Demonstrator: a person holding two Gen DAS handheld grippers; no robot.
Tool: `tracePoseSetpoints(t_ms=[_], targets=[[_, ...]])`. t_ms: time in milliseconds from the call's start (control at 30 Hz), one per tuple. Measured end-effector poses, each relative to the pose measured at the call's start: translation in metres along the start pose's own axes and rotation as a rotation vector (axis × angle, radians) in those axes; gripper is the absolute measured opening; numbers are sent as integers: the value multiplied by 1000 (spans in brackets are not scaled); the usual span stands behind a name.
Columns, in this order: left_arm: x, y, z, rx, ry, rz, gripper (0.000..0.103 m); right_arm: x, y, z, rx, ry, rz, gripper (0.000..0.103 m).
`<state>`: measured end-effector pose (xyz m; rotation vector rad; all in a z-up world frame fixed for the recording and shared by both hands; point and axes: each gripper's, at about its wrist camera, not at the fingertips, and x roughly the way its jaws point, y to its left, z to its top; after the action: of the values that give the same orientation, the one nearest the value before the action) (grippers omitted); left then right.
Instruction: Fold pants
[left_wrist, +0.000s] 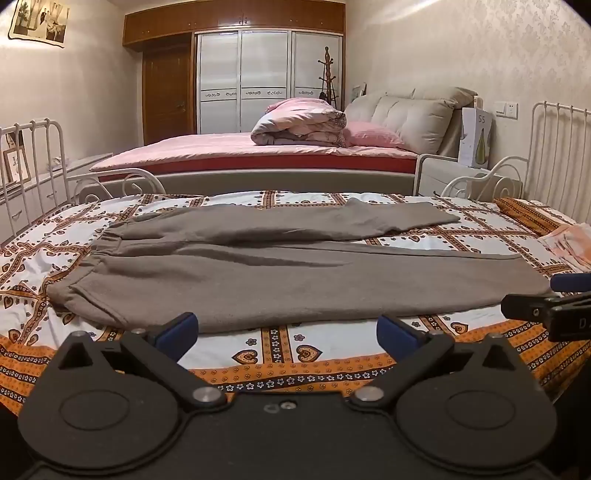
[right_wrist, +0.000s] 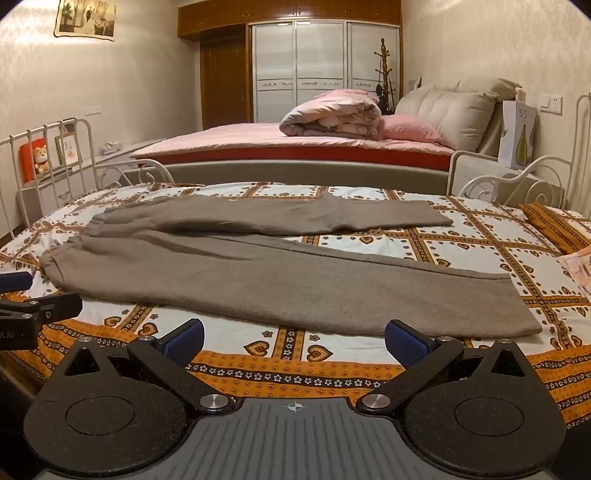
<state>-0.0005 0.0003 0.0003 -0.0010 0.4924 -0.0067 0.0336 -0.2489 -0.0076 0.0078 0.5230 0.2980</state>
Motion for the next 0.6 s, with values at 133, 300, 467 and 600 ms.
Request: tracePoseSetpoints(t_ms=[133,300,467,600], targets=[[-3,3,2,-1,-1,0,97,1,-1,0,1,0,-1,103],[-1,3,1,6,4,13,97,-3,-1,1,2,-2,-2,103],[1,1,-1,11,7,11,97,-3,2,0,-3,-2,-7,103],[2,-2,-2,14,9,13,97,-1,-1,-1,-2,-1,-5,103]])
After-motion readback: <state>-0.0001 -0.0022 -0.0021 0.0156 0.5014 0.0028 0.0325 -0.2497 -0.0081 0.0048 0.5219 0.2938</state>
